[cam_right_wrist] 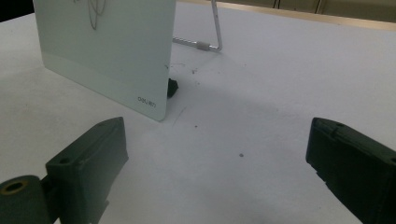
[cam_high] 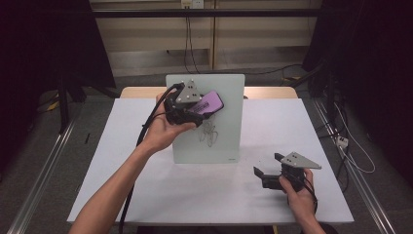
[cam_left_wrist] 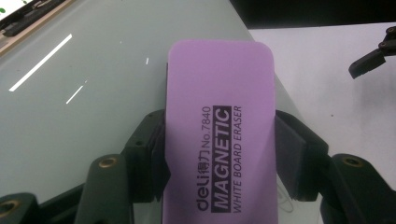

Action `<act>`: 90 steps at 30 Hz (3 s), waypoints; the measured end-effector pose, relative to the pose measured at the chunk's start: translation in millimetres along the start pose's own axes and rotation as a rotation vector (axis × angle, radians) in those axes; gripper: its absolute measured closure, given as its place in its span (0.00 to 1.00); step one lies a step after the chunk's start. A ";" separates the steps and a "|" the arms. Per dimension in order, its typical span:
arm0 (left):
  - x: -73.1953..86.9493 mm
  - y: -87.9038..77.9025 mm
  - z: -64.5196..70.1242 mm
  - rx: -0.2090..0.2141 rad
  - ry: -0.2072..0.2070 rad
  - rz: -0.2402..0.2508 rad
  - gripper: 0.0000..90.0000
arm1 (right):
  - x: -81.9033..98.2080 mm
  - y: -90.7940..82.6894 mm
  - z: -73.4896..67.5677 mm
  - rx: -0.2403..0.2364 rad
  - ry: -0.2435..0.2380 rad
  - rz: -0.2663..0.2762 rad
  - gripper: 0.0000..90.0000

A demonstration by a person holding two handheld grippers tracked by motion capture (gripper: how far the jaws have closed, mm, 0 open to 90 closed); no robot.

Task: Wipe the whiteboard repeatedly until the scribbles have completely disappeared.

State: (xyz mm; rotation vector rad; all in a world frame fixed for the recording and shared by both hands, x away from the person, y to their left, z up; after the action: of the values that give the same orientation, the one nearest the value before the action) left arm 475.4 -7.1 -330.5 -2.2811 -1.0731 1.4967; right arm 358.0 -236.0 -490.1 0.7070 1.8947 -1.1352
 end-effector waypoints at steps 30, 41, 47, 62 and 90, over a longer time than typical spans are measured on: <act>14.5 27.2 40.6 0.063 0.058 -0.071 0.46 | 0.5 0.9 -0.7 -0.001 -0.007 -0.004 0.06; 13.1 20.8 32.5 0.058 0.047 -0.070 0.46 | 0.3 0.8 -0.5 -0.005 -0.009 -0.002 0.06; 12.4 5.2 15.2 0.012 0.028 -0.062 0.46 | 0.4 0.8 -0.9 -0.003 -0.008 -0.003 0.06; 28.7 -2.8 16.0 0.000 0.018 -0.053 0.46 | 0.7 1.6 -1.0 -0.001 -0.007 -0.005 0.06; 45.4 -16.5 12.9 -0.024 0.001 -0.055 0.45 | 0.6 0.9 -1.6 -0.005 -0.007 -0.005 0.06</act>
State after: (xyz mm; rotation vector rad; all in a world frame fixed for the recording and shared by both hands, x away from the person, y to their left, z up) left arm 466.7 32.4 -359.9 -2.2487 -1.1492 1.4698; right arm 357.8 -234.1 -490.6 0.6947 1.8935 -1.1350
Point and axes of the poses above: each handheld gripper's, and its own axes: y roughly forward along the jaws, x roughly out of its underside, z roughly to its right, the point moved 8 cm from there along y, roughly forward along the jaws, and after that the axes turned 13 degrees about y, right-handed, at the moved point
